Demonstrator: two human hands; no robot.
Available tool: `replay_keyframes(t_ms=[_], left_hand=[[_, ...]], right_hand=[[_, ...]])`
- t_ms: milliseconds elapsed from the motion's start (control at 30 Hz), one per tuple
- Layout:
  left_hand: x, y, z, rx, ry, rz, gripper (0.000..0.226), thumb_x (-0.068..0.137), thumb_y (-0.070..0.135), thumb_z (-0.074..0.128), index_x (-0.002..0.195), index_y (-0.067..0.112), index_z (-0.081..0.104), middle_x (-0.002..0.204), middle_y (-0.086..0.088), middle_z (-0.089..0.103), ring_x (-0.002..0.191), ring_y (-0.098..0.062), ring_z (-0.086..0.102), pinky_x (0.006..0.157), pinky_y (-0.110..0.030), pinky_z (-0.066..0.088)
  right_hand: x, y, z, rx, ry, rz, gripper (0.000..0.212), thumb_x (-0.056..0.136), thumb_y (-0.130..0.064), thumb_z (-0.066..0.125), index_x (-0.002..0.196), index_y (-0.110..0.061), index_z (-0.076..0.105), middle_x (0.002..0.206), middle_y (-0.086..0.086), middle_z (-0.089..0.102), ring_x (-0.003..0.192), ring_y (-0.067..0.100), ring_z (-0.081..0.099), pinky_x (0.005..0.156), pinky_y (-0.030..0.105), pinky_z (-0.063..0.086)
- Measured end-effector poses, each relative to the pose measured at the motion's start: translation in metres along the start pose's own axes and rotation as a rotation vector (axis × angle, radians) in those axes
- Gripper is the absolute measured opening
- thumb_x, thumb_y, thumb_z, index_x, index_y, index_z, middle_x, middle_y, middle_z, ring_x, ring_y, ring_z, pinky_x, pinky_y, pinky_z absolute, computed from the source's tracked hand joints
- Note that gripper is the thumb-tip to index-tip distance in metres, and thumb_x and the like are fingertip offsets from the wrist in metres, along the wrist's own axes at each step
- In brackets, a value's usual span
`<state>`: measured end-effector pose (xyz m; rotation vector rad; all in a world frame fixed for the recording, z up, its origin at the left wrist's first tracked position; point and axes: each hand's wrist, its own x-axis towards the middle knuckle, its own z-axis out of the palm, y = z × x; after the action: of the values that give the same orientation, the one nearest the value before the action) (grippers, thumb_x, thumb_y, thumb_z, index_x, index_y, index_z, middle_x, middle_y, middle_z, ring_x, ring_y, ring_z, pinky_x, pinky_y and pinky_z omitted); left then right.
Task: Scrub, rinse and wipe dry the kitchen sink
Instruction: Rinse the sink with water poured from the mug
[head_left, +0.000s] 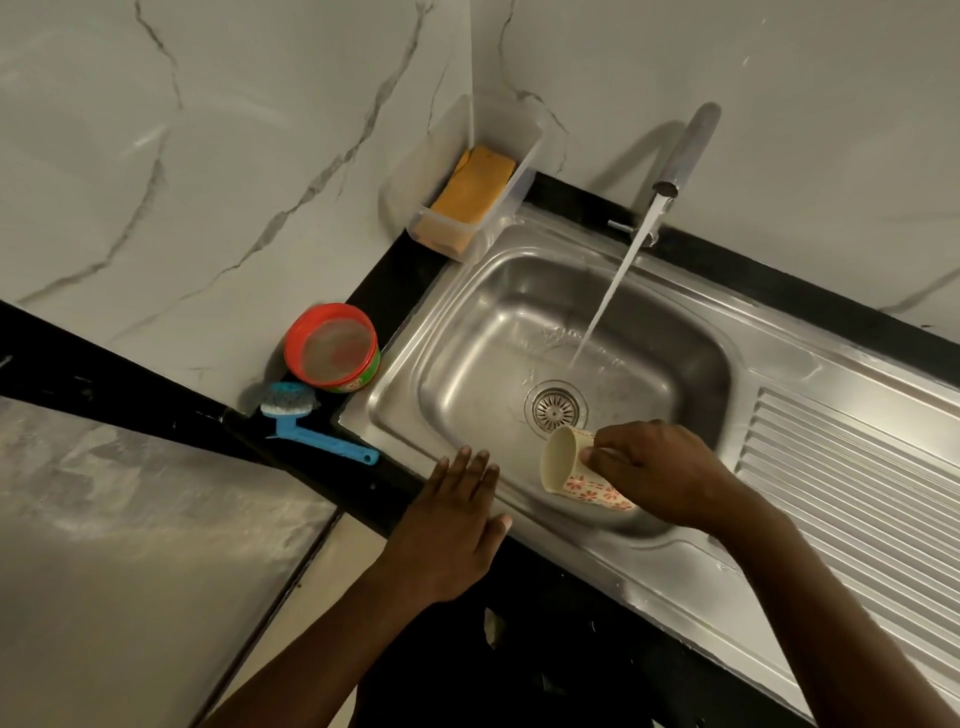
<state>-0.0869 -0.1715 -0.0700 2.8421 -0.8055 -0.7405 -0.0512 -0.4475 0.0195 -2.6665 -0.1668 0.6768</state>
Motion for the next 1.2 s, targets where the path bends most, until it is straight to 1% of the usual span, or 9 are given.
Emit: replay_keyframes(t_ms=[167,233,300,400,533,633,800,967,1200], left_hand=[[-0.004,-0.013,-0.004,-0.005,0.055,-0.166,0.079,0.103,0.058,0.009,0.167,0.012,0.011,0.175,-0.013,0.003,0.162,-0.03,-0.005,0.131,-0.044,-0.003],[-0.004,-0.015,-0.002,-0.014,0.042,-0.232,0.084,0.099,0.06,0.007,0.166,0.009,0.018,0.174,-0.018,0.009,0.162,-0.034,0.0,0.131,-0.046,0.001],[-0.002,-0.014,0.003,-0.021,0.061,-0.239,0.083,0.099,0.058,0.017,0.163,0.006,0.028,0.17,-0.023,0.022,0.16,-0.04,0.01,0.13,-0.053,0.015],[0.0,-0.008,0.004,-0.017,0.065,-0.166,0.078,0.101,0.054,0.022,0.163,0.007,0.029,0.169,-0.021,0.028,0.159,-0.042,0.015,0.128,-0.056,0.019],[0.001,0.003,-0.002,-0.053,-0.011,0.128,0.067,0.107,0.052,0.015,0.166,0.021,0.019,0.175,-0.005,0.013,0.163,-0.02,-0.005,0.132,-0.047,0.0],[-0.001,0.007,0.001,-0.044,-0.036,0.19,0.065,0.11,0.052,0.016,0.168,0.025,0.006,0.176,0.003,-0.001,0.16,-0.012,-0.017,0.132,-0.042,-0.004],[-0.008,-0.002,0.007,-0.059,0.073,-0.003,0.073,0.105,0.057,0.011,0.167,0.02,0.002,0.176,-0.004,-0.005,0.16,-0.021,-0.017,0.132,-0.046,0.002],[-0.018,-0.01,0.008,-0.115,0.138,-0.284,0.094,0.092,0.063,0.001,0.165,0.005,-0.002,0.174,-0.018,-0.007,0.161,-0.033,-0.01,0.128,-0.042,-0.009],[-0.018,-0.01,0.016,-0.185,0.216,-0.386,0.087,0.098,0.055,0.025,0.166,0.002,0.008,0.173,-0.022,0.005,0.161,-0.038,0.003,0.129,-0.046,0.002]], right_hand=[[0.001,-0.035,0.012,-0.024,0.159,-0.077,0.036,0.103,-0.053,0.047,0.104,-0.026,0.07,0.099,0.004,0.075,0.088,0.029,0.069,0.068,0.032,0.04],[0.004,-0.053,0.019,-0.048,0.212,-0.146,0.036,0.103,-0.054,0.046,0.106,-0.027,0.069,0.1,0.006,0.075,0.088,0.031,0.069,0.069,0.034,0.042],[0.006,-0.065,0.026,-0.081,0.221,-0.203,0.037,0.101,-0.055,0.043,0.104,-0.027,0.067,0.097,0.007,0.074,0.085,0.031,0.068,0.07,0.036,0.047],[0.005,-0.065,0.027,-0.092,0.18,-0.218,0.037,0.101,-0.054,0.041,0.098,-0.026,0.065,0.092,0.003,0.073,0.078,0.026,0.064,0.069,0.035,0.047],[-0.015,-0.032,0.02,-0.036,0.136,-0.123,0.042,0.097,-0.058,0.04,0.103,-0.027,0.068,0.096,-0.001,0.074,0.084,0.024,0.066,0.072,0.035,0.049],[-0.03,0.003,0.012,0.015,0.113,0.002,0.037,0.1,-0.056,0.048,0.106,-0.028,0.071,0.096,-0.004,0.075,0.087,0.022,0.069,0.072,0.033,0.051],[-0.024,0.01,0.006,-0.058,0.097,0.034,0.037,0.102,-0.053,0.048,0.104,-0.025,0.073,0.097,-0.004,0.076,0.082,0.019,0.069,0.068,0.03,0.051],[0.005,-0.044,0.013,-0.055,0.164,-0.119,0.036,0.104,-0.053,0.043,0.099,-0.025,0.066,0.097,0.002,0.073,0.089,0.027,0.068,0.07,0.033,0.041],[0.043,-0.109,0.022,-0.122,0.158,-0.333,0.038,0.104,-0.049,0.039,0.092,-0.023,0.065,0.088,0.004,0.071,0.072,0.024,0.061,0.063,0.032,0.039]])
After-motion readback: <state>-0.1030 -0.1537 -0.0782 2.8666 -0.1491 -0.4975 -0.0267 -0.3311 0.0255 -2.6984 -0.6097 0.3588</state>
